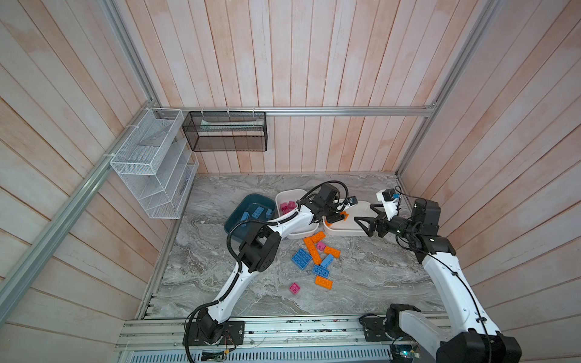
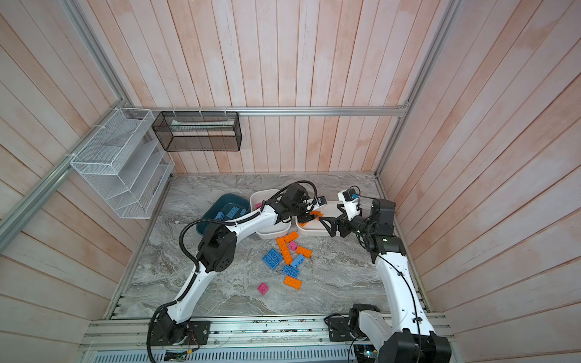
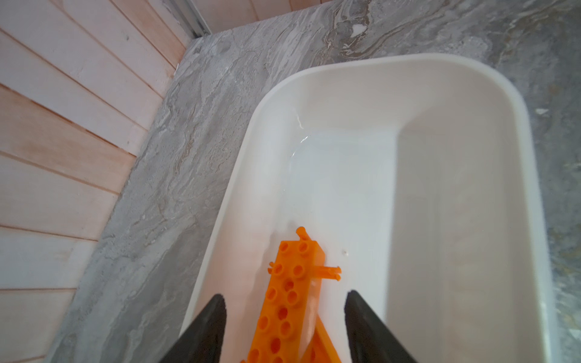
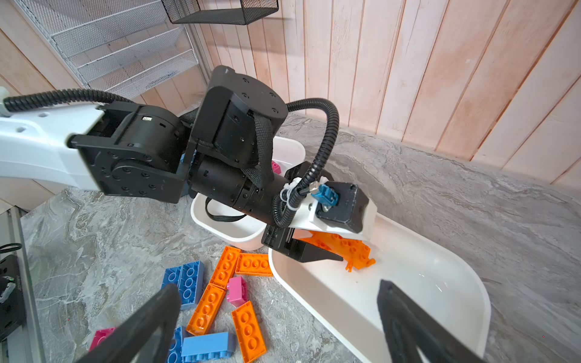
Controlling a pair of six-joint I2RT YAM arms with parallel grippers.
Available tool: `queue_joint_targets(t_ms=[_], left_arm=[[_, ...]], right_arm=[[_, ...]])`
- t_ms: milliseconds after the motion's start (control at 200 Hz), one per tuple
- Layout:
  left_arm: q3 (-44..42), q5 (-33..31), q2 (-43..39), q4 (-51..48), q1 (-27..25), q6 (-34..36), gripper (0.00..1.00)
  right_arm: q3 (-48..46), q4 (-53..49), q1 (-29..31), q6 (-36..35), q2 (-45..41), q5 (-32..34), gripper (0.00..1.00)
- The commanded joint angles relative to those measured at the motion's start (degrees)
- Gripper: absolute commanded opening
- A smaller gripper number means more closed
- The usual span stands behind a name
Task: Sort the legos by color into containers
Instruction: 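Lower the orange brick into the farther white tub and open the left gripper, then move the left gripper back down toward the brick pile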
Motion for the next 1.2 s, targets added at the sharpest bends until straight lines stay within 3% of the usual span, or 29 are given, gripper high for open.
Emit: queue_joint_targets(t_ms=[0,135,355,510,630,860,1195], left_arm=[[2.1,2.6,-4.6,-3.1,-0.2,0.1,0.68],[-2.2,2.0,-11.9,-7.7,0.2,-1.6,0.70],[-28.7,2.2,-32.9,-9.5,0.3,-5.7,0.72],[-47.6,8.6,-49.1,-11.8,-0.6,-1.9,0.73],[-55.3,10.5,-56.8,-17.3,-1.0,1.5,0.73],[-65.1,6.0,-63.2,-25.7,-4.8,8.7,0.73],[-72.1,2.7,-60.0,-19.4,-8.9,16.6,0.72]], right_arm=[[-0.7,-1.9,-0.3,-0.2,-1.1,-0.8,0.98],[-0.6,-3.5,-0.3,-0.7,-1.7,-2.3,0.98],[-1.2,-5.7,0.5,-2.5,-3.0,-3.6,0.98],[-1.7,-5.4,1.7,-2.9,-2.4,-3.8,0.98],[-1.7,-5.3,2.9,-3.3,-1.5,-3.9,0.98],[-0.5,-7.0,5.0,-5.3,0.2,-2.6,0.98],[-0.7,-7.6,5.9,-5.7,2.0,-2.0,0.98]])
